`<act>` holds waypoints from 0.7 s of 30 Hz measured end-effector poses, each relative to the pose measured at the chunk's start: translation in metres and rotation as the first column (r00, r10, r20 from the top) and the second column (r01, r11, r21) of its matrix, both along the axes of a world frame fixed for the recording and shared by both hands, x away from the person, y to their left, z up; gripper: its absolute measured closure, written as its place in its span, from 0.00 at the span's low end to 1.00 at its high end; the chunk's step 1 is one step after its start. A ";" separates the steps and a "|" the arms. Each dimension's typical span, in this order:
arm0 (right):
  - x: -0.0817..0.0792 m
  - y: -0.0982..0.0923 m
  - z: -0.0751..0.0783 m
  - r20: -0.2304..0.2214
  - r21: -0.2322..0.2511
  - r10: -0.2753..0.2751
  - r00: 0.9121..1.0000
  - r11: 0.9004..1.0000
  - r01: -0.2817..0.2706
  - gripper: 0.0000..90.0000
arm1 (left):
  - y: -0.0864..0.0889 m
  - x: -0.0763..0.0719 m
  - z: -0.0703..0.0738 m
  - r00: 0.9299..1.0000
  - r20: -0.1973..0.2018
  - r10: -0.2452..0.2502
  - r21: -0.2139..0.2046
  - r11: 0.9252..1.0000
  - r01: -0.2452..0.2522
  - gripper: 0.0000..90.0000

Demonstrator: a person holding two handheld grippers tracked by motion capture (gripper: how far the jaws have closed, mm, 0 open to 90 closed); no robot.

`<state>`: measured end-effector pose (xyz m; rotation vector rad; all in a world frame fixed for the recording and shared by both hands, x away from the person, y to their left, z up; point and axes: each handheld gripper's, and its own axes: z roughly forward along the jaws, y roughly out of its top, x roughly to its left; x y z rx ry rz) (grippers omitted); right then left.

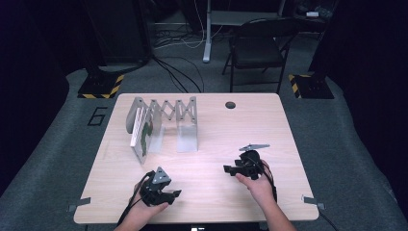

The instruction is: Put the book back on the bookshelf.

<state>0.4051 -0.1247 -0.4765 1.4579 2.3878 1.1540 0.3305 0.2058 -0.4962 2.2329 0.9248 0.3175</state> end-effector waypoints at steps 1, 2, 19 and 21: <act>0.001 0.000 -0.001 0.008 -0.005 0.005 1.000 1.000 -0.004 0.44 | 0.000 0.000 0.000 1.000 -0.009 -0.010 0.000 1.000 0.010 0.46; 0.001 0.000 -0.001 0.011 -0.004 0.007 1.000 1.000 -0.007 0.44 | -0.001 0.000 0.000 1.000 -0.001 -0.017 0.007 1.000 0.017 0.46; 0.000 0.006 -0.008 -0.009 -0.033 0.014 1.000 0.999 -0.015 0.44 | -0.020 -0.007 -0.010 0.992 0.013 -0.127 0.070 0.990 0.126 0.45; 0.001 0.005 -0.008 -0.005 -0.034 0.019 1.000 0.999 -0.019 0.44 | -0.022 -0.008 -0.012 0.991 0.014 -0.132 0.073 0.989 0.130 0.45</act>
